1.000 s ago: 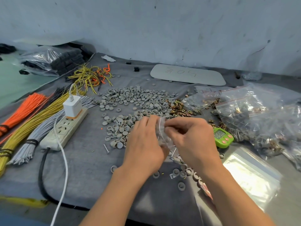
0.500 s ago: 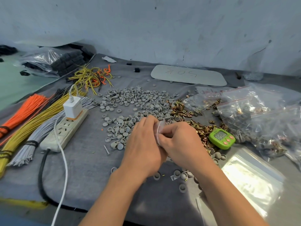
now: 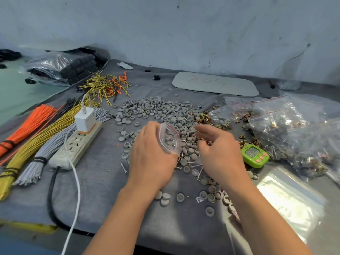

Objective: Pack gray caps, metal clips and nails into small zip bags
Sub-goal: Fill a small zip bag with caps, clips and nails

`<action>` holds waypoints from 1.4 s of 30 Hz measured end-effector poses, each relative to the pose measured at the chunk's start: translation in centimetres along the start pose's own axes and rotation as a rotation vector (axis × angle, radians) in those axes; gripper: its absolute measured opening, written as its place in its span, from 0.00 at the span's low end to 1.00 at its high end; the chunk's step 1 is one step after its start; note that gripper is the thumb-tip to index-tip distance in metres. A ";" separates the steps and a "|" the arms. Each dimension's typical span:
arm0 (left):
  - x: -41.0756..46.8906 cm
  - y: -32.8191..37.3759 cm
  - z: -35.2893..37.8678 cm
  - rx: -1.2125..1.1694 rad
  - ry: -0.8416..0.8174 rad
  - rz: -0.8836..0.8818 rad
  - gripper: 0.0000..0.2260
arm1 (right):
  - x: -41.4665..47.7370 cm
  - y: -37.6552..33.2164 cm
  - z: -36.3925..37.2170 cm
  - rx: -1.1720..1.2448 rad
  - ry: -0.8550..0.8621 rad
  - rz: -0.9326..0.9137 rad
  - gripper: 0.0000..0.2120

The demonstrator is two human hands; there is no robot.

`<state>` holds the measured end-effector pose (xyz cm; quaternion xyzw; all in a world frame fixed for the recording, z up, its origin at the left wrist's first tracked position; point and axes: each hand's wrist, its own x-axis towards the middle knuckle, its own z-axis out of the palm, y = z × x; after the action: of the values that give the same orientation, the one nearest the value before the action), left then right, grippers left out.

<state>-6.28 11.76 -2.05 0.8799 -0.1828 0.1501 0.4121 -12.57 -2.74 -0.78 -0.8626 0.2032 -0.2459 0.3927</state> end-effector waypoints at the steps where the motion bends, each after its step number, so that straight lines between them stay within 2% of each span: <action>1: 0.1 0.0 -0.1 -0.004 0.007 0.001 0.18 | 0.1 0.5 0.3 -0.172 -0.105 -0.028 0.27; 2: 0.2 0.0 -0.2 -0.007 0.012 0.002 0.17 | 0.1 0.8 0.9 -0.318 -0.221 -0.051 0.33; 4: 0.3 0.0 -0.2 -0.008 0.007 -0.001 0.17 | 0.2 1.2 1.9 -0.453 -0.391 -0.063 0.41; 6: 0.3 0.0 -0.1 0.006 -0.007 -0.005 0.18 | 0.4 1.4 2.6 -0.461 -0.424 -0.069 0.42; 9: 0.3 -0.3 0.0 0.021 -0.024 -0.004 0.17 | 0.5 1.5 3.0 -0.511 -0.338 -0.114 0.36; 12: 0.5 -0.6 -0.1 0.025 -0.035 -0.004 0.17 | 0.4 1.5 3.0 -0.523 -0.289 -0.115 0.22; 14: 0.6 -0.8 -0.2 0.030 -0.046 -0.009 0.18 | 0.2 1.4 2.8 -0.518 -0.279 -0.095 0.16; 22: 0.5 -1.0 -0.1 0.047 -0.065 -0.001 0.19 | -0.2 0.8 2.1 -0.467 -0.202 -0.014 0.14; 26: 0.4 -0.9 0.1 0.073 -0.063 0.024 0.18 | -0.1 0.9 1.5 -0.319 -0.027 -0.015 0.10; 30: 0.3 -0.8 0.6 0.145 -0.080 0.052 0.18 | -0.4 0.1 0.9 0.016 0.075 -0.080 0.09; 33: 0.3 -0.9 0.7 0.166 -0.134 0.072 0.21 | -0.6 -0.6 0.9 0.211 0.021 -0.097 0.11; 38: 0.1 -0.4 0.9 0.073 -0.236 0.165 0.14 | -1.0 -0.9 1.3 0.272 -0.108 -0.110 0.11; 42: -0.1 0.0 1.1 0.008 -0.229 0.172 0.11 | -0.9 -1.1 1.4 0.221 -0.176 -0.172 0.14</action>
<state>-6.29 10.93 -2.75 0.8741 -0.3026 0.0841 0.3706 -12.29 -0.77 -0.94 -0.8466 0.0652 -0.2226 0.4790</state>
